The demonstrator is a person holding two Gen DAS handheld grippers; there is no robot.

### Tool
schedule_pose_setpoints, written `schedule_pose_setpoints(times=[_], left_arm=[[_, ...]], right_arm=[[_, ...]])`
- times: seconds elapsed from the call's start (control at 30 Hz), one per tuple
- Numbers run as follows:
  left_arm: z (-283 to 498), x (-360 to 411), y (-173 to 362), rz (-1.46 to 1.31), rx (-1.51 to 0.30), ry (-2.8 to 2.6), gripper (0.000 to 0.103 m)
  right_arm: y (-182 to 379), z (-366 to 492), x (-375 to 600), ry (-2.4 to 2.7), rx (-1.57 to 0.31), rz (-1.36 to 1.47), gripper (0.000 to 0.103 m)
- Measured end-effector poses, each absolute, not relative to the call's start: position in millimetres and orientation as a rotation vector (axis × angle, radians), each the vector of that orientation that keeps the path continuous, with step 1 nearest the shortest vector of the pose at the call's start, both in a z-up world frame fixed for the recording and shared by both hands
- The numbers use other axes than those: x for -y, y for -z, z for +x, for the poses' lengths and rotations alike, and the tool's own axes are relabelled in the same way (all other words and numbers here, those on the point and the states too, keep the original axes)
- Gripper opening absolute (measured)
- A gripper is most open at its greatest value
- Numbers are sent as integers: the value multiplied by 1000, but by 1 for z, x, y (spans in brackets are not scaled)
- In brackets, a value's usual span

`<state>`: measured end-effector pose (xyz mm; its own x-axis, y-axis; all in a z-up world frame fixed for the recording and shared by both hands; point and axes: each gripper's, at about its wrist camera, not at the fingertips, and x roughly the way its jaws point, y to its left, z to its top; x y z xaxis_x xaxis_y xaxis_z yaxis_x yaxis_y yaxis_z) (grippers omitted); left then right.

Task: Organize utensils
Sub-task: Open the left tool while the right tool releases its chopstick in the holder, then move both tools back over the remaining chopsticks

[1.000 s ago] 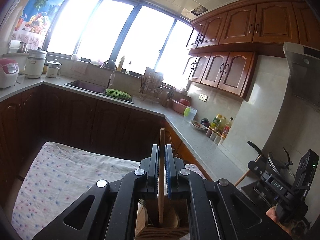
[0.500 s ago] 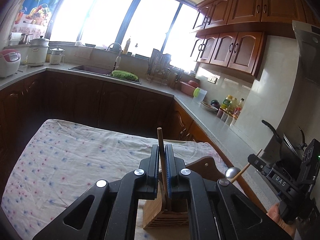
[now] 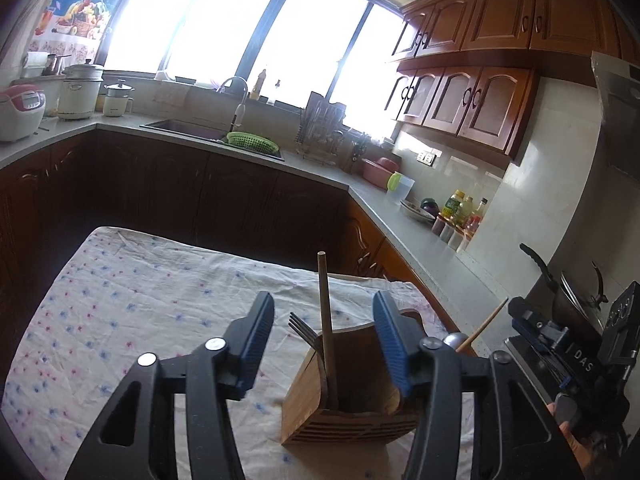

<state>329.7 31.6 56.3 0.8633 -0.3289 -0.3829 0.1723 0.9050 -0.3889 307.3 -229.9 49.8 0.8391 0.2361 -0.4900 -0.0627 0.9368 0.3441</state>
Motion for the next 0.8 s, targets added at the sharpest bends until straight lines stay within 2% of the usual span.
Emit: schedule_pose_setpoints(times=[0.03, 0.07, 0.2, 0.53, 0.8], left_arm=[[324, -34, -58, -354, -454, 264, 60], [317, -37, -59, -357, -453, 263, 65], [286, -45, -61, -361, -448, 254, 74], [201, -52, -51, -320, -501, 239, 77], [158, -49, -27, -301, -616, 244, 77]], right_arm=[[-55, 302, 232, -158, -532, 332, 71], [-60, 295, 234, -154, -509, 337, 78], [-77, 270, 244, -147, -456, 358, 93], [-77, 197, 257, -131, -495, 372, 95], [-33, 145, 259, -92, -636, 357, 95]])
